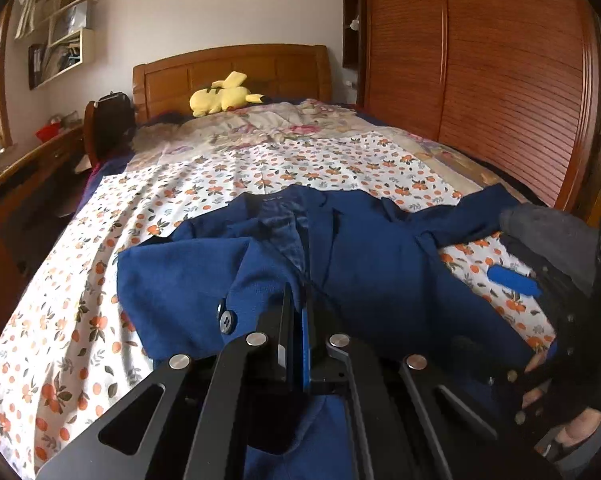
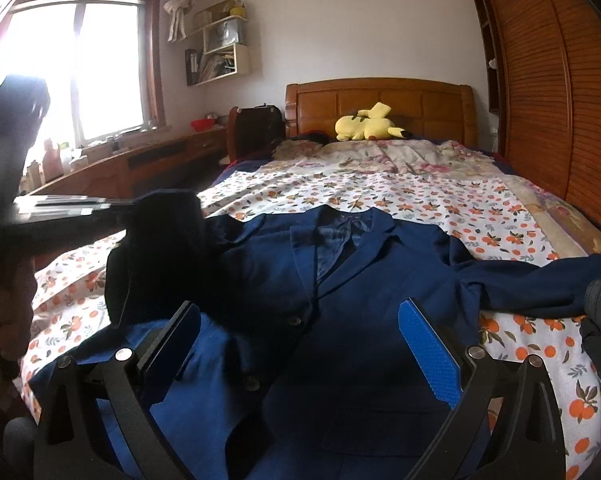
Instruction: Fold large clothes
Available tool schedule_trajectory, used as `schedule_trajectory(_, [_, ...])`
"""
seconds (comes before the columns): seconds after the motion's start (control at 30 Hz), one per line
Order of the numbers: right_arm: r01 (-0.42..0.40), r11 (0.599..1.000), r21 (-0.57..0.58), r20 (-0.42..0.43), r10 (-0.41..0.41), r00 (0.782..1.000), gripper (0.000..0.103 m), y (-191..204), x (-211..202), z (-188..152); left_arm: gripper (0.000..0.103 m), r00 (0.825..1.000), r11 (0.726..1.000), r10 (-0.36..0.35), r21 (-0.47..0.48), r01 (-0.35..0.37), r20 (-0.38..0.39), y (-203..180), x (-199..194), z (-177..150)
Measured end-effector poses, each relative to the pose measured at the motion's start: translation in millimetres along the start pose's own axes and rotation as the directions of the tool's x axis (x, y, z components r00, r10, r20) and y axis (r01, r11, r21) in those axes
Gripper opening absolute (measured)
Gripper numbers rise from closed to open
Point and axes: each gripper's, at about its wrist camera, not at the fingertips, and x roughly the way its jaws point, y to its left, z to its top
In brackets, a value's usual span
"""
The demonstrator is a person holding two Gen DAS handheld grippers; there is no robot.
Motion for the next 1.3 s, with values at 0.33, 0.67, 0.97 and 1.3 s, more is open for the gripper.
schedule_trajectory(0.33, [-0.002,1.000,-0.020,-0.018,0.001,1.000,0.096,10.9,4.0,-6.9,0.061,0.998,0.996,0.063,-0.059,-0.063,0.008,21.2,-5.5,-48.6])
schedule_trajectory(0.67, [-0.051,0.998,-0.048,-0.057,0.048,0.997,0.096,41.7,20.4,-10.9,0.100,0.987,0.982,0.143,-0.139,-0.131,0.076,51.1,-45.5,-100.0])
schedule_trajectory(0.97, [-0.109,0.991,-0.074,-0.076,0.103,0.992,0.096,81.8,34.8,-5.1,0.100,0.973,0.969,0.201,-0.172,-0.180,0.112,76.9,-86.6,-128.3])
schedule_trajectory(1.3, [-0.156,0.984,-0.091,-0.102,0.147,0.984,0.094,116.1,66.9,2.3,0.100,0.961,0.959,0.257,-0.153,-0.239,0.107,93.5,-108.2,-152.4])
